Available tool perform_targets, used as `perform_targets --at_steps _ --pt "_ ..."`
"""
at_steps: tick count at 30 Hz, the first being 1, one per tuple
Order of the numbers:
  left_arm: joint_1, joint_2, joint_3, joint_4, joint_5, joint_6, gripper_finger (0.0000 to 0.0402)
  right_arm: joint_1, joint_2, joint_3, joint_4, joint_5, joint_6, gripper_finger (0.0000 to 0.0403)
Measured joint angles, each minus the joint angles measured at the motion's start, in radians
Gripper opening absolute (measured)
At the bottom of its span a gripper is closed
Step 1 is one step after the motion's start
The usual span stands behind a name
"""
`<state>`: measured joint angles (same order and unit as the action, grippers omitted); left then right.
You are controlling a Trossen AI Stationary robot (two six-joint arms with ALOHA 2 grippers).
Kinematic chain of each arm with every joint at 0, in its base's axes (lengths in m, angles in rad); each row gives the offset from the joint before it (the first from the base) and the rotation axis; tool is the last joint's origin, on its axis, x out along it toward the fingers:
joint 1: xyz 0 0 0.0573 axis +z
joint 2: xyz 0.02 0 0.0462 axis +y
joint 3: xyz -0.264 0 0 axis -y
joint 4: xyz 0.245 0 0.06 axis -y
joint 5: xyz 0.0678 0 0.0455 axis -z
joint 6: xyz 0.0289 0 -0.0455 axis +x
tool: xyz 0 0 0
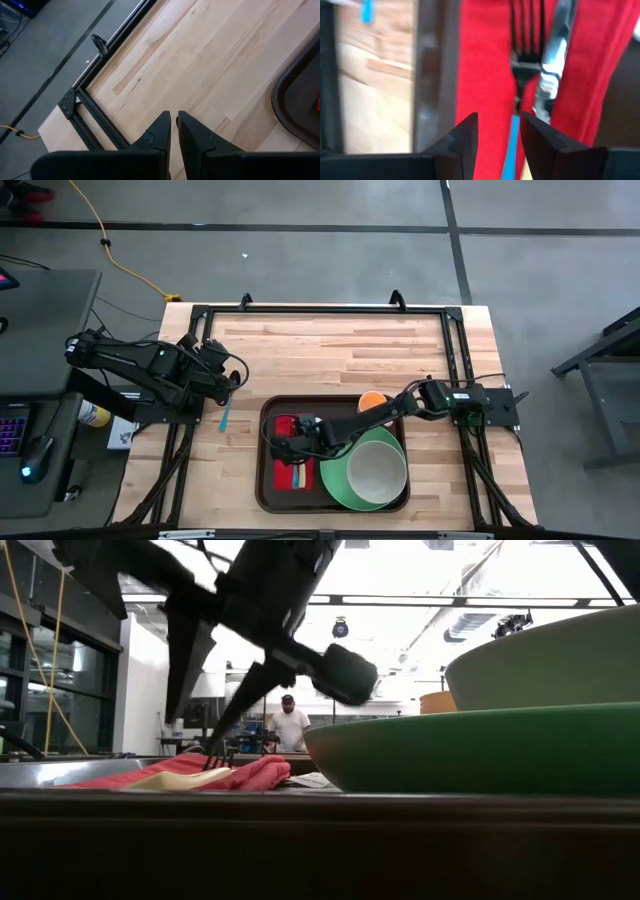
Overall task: Set up tray
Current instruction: Put the blue spoon on the red table napkin to the left of the blue fork
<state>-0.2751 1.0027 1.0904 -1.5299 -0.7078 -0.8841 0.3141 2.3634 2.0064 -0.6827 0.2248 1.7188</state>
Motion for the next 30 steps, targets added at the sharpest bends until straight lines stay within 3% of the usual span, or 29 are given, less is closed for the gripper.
perform_targets --at_steps 7,17,24,30 --pt "0.000 0.000 0.000 -0.005 0.000 0.000 0.0067 -0.006 -0.056 0.003 -0.010 0.110 -0.145 0.0122" --pt "0.000 -0.023 0.000 -0.041 0.001 0.000 0.0067 -0.076 -0.219 0.003 -0.042 0.212 -0.497 0.0122" --pt "0.000 -0.074 0.000 -0.042 -0.011 0.017 0.0067 -0.135 -0.441 0.003 -0.251 0.341 -0.734 0.0122" --pt "0.000 -0.132 -0.078 -0.040 0.006 -0.035 0.0067 -0.164 -0.651 0.003 -0.574 0.528 -0.777 0.0122"
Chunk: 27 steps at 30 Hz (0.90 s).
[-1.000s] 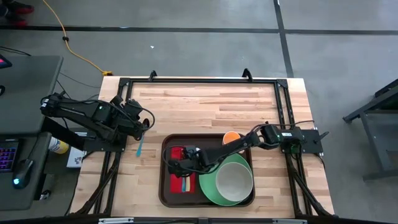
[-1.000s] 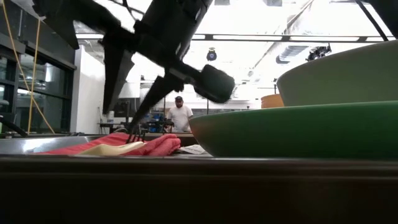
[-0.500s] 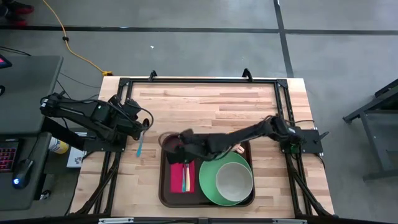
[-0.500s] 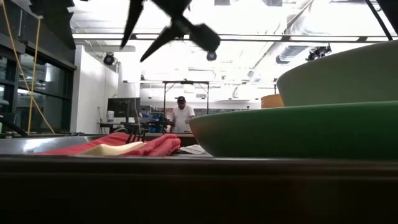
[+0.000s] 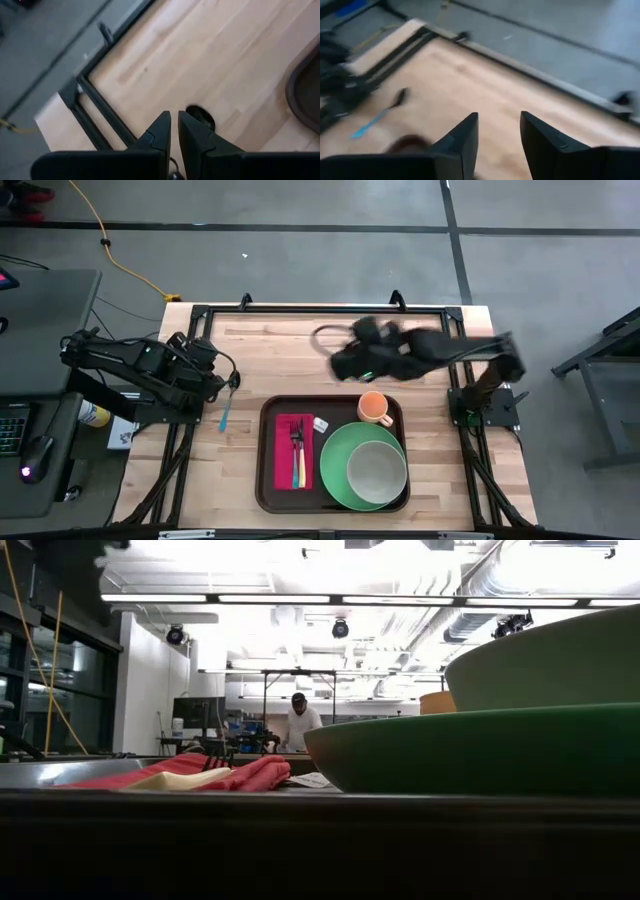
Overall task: Set up tray
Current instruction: Put the blue spoon on the red table napkin to the left of the blue fork
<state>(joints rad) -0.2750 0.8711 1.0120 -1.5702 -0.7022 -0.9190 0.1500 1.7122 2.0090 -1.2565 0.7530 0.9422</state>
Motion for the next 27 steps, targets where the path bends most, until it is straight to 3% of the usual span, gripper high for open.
perform_targets --at_steps 6,11,13,19,27 --pt "0.000 -0.083 -0.135 0.091 0.099 -0.074 0.0067 -0.018 -0.173 -0.003 -0.240 0.092 0.015 0.0103" --pt "0.000 -0.119 -0.175 0.173 0.109 -0.082 0.0067 -0.020 -0.313 -0.087 -0.313 0.128 -0.014 0.0028" --pt "0.000 -0.119 -0.182 0.175 0.103 -0.095 0.0067 -0.020 -0.384 -0.164 -0.310 0.130 -0.026 0.0008" --pt "0.000 -0.115 -0.227 0.178 0.134 -0.235 0.0067 -0.020 -0.641 -0.496 -0.275 0.107 0.073 0.0002" --pt "0.019 -0.054 -0.258 0.178 0.224 -0.472 0.0067 -0.016 -0.929 -0.904 0.002 0.054 0.048 0.0001"
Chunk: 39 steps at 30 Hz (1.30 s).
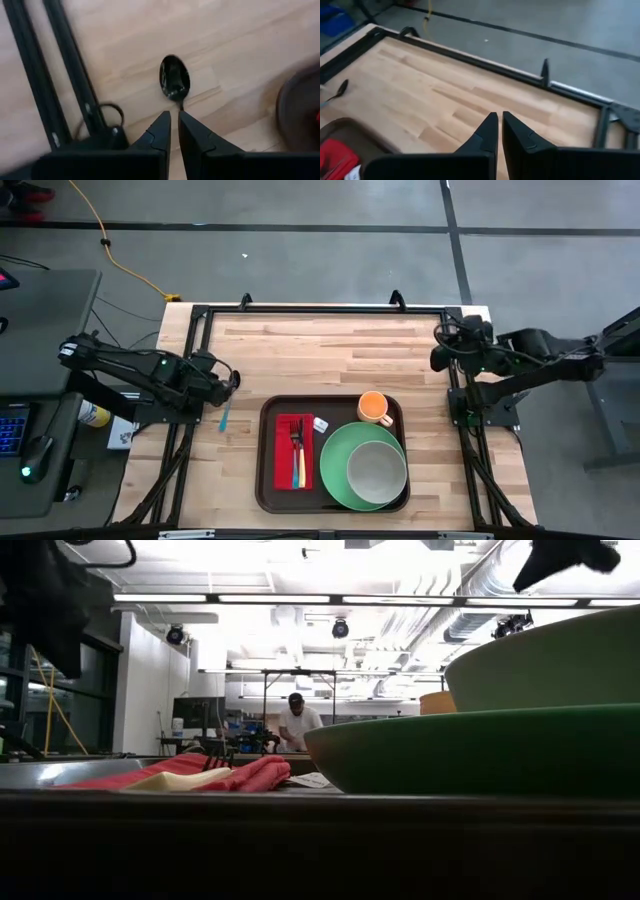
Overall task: Set up tray
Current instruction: Put the blue spoon on the red table napkin to the left of the blue fork
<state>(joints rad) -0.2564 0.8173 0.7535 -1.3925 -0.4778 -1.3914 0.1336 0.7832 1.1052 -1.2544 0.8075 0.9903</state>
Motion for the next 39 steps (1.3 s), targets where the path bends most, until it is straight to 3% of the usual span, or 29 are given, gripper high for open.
perform_targets --at_steps 3,8,13,18,29,39 --pt "0.030 0.047 0.002 0.024 0.051 -0.080 0.0067 -0.008 -0.072 -0.099 0.080 -0.026 -0.025 0.0000" --pt "0.067 0.156 0.002 0.120 0.167 -0.063 0.0067 -0.011 -0.158 -0.199 0.155 -0.069 -0.060 0.0000" --pt "0.081 0.279 0.002 0.188 0.184 -0.037 0.0067 -0.011 -0.199 -0.223 0.178 -0.083 -0.102 0.0000" --pt "0.132 0.370 0.002 0.205 0.291 -0.008 0.0067 -0.011 -0.210 -0.223 0.187 -0.088 -0.134 0.0000" --pt "0.273 0.476 0.002 0.303 0.309 0.149 0.0067 -0.011 -0.209 -0.223 0.273 -0.106 -0.247 0.0000" --pt "0.367 0.489 -0.053 0.324 0.315 0.230 0.0068 -0.011 -0.209 -0.223 0.288 -0.138 -0.269 0.0000"
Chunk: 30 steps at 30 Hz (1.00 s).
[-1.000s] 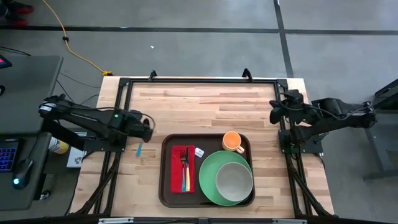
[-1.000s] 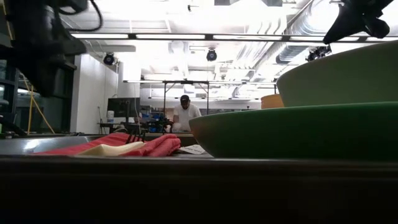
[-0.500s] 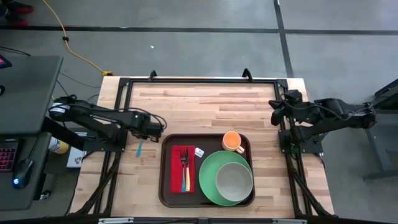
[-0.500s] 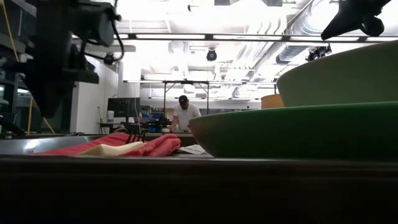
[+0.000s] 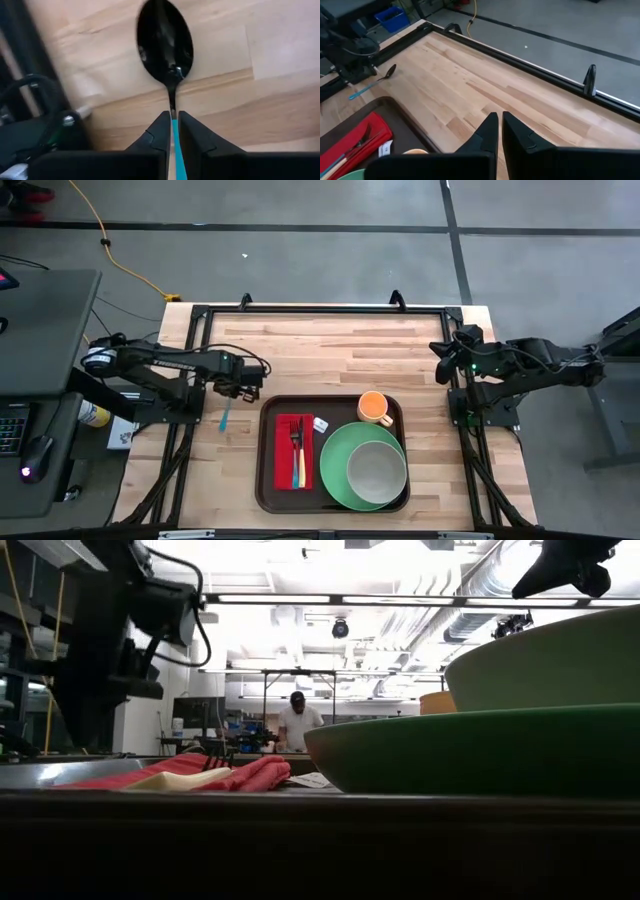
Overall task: Set up tray
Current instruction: Put the blue spoon on the red table napkin to the left of the blue fork
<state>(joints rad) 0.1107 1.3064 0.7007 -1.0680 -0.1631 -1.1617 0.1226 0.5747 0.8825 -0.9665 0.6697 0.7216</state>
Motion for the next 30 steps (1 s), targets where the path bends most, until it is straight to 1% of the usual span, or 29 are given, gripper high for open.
perform_targets --at_steps 3,6,12,16,18,21,23,27,30 --pt "0.021 0.001 -0.046 0.082 0.056 0.044 0.0086 0.000 0.000 0.000 0.000 -0.003 -0.004 0.0000" --pt "0.027 0.001 -0.079 0.151 0.090 0.055 0.0125 0.000 0.000 0.000 0.000 -0.005 -0.010 0.0000" --pt "0.027 0.001 -0.087 0.131 0.076 0.032 0.0210 0.000 0.000 0.000 0.000 -0.005 -0.019 0.0000" --pt "0.027 0.001 -0.087 0.132 0.071 0.032 0.0246 0.000 0.000 0.000 0.000 0.002 -0.024 0.0000" --pt "0.027 0.001 -0.087 0.135 0.071 0.028 0.0254 0.000 0.000 0.000 0.000 0.006 -0.024 0.0000" --pt "0.027 0.001 -0.091 0.139 0.070 0.023 0.0256 0.000 0.000 0.000 0.000 0.010 -0.032 0.0000" --pt "0.027 0.000 -0.114 0.158 0.073 0.001 0.0251 0.000 0.000 0.000 0.000 0.011 -0.035 0.0000" --pt "0.028 -0.004 -0.166 0.219 0.112 -0.045 0.0240 0.000 0.000 0.000 0.000 0.011 -0.035 0.0000" --pt "0.028 -0.005 -0.175 0.233 0.116 -0.047 0.0232 0.000 0.000 0.000 -0.001 0.010 -0.040 0.0000"
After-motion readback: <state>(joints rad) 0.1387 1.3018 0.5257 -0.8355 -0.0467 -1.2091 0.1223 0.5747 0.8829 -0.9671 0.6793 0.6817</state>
